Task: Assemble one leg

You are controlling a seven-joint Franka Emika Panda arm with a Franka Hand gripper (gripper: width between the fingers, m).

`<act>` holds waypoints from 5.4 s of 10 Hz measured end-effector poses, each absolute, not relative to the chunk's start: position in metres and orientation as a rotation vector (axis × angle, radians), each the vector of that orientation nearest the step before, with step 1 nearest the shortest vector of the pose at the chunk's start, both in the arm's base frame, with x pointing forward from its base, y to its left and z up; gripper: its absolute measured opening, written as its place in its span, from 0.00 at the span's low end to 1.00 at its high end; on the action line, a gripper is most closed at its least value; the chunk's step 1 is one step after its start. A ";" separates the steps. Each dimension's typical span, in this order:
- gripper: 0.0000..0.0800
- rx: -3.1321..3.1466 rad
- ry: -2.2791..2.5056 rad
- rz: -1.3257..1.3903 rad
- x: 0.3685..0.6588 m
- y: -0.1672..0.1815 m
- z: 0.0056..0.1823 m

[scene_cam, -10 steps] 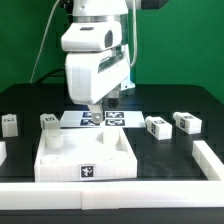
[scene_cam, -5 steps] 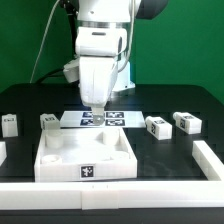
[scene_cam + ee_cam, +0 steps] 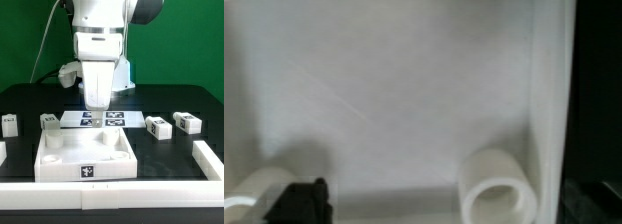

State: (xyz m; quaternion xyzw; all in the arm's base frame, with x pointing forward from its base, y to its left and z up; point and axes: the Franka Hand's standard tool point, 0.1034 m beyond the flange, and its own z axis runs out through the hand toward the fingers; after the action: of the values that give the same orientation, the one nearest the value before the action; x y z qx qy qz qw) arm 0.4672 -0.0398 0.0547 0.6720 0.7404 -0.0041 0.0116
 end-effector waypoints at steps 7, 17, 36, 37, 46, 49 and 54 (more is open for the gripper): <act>0.81 2.066 2.426 -0.070 0.441 -0.048 0.016; 0.08 2.131 2.380 -0.078 0.439 -0.046 0.010; 0.08 2.260 2.263 0.022 0.494 0.084 0.009; 0.08 2.259 2.265 0.019 0.494 0.084 0.009; 0.80 2.263 2.261 0.018 0.494 0.082 0.009; 0.81 2.298 2.203 0.034 0.495 0.086 0.022; 0.81 2.397 2.046 0.046 0.473 0.090 0.055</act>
Offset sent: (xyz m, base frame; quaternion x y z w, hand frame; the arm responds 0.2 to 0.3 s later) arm -0.0080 -0.0044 -0.0154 0.0200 0.0085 -0.0331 0.9992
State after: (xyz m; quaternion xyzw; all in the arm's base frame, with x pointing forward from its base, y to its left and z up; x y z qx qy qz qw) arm 0.4728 0.0902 0.0547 0.7606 0.6491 0.0146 -0.0050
